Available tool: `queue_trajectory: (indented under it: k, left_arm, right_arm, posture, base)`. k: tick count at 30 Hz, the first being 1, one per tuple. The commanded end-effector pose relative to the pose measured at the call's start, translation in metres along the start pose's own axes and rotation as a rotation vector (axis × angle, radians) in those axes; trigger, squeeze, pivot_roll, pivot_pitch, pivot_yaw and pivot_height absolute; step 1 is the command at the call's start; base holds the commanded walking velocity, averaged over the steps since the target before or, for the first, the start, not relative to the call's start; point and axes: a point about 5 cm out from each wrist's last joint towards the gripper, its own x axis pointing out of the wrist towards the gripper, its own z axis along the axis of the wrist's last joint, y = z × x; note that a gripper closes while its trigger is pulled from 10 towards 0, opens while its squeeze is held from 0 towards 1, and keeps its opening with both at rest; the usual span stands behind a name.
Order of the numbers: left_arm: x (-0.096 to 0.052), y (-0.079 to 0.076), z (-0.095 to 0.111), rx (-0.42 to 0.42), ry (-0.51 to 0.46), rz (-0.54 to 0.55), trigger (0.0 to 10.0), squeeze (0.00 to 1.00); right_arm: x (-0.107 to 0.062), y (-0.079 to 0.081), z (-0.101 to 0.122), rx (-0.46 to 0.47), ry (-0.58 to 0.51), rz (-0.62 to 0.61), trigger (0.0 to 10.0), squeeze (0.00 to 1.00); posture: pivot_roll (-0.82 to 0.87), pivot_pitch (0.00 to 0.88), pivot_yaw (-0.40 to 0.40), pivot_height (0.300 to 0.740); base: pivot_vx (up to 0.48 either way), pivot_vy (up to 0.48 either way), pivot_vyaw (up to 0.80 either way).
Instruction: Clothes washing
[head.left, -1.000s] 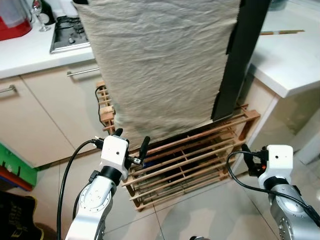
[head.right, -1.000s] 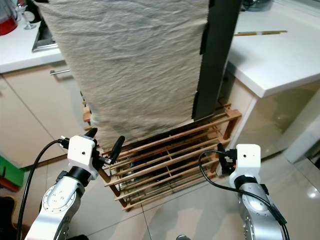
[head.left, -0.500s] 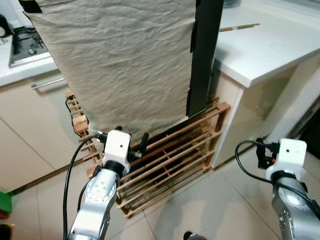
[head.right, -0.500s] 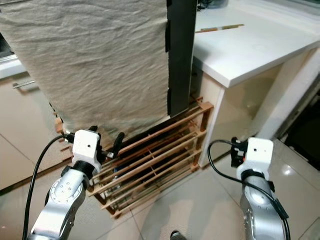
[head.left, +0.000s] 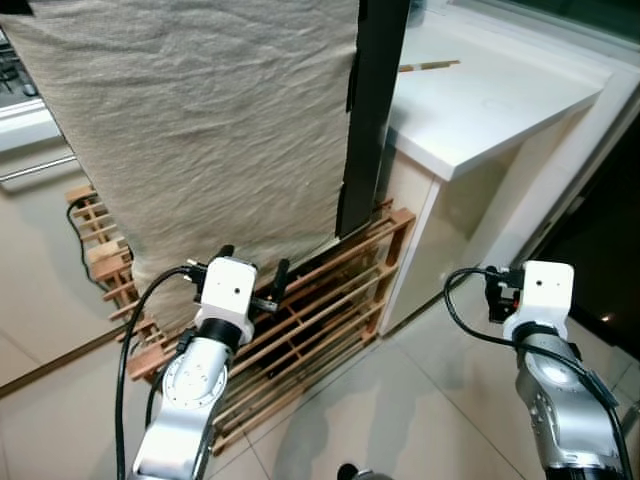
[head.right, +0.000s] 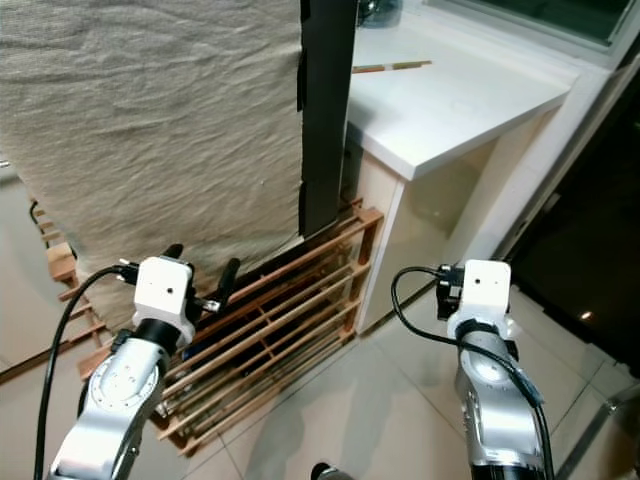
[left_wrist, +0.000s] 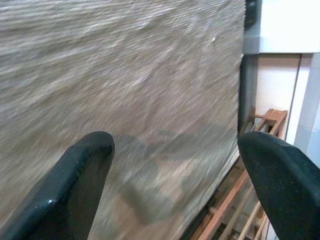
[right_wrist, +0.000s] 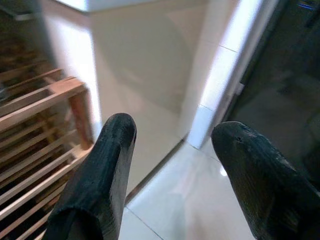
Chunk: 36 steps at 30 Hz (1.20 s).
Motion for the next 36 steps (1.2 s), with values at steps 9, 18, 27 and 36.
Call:
queue_trajectory:
  k: [9,18,27,36]
  left_arm:
    - [0.005,-0.007,0.007,-0.012,0.0,-0.069,10.0,0.0]
    - [0.013,-0.015,0.008,-0.005,0.006,-0.154,10.0,0.0]
    - [0.014,-0.021,0.008,-0.003,0.013,-0.203,10.0,0.0]
    - [0.012,-0.027,0.008,-0.01,0.009,-0.225,10.0,0.0]
  right_arm:
    - [0.001,-0.007,-0.001,0.055,0.026,-0.057,10.0,0.0]
    - [-0.013,-0.018,-0.01,0.065,0.044,-0.12,10.0,0.0]
    - [-0.019,-0.024,-0.012,0.065,0.045,-0.152,10.0,0.0]
    - [-0.019,-0.026,-0.009,0.056,0.038,-0.147,10.0,0.0]
  posture:
    - [-0.05,0.0,0.027,0.74]
    - [-0.09,0.0,0.082,0.74]
    - [-0.09,0.0,0.094,0.74]
    - [-0.1,0.0,0.086,0.74]
  base:
    - [0.247,0.0,-0.78]
    - [0.292,0.0,-0.78]
    - [0.291,0.0,-0.78]
    - [0.292,0.0,-0.78]
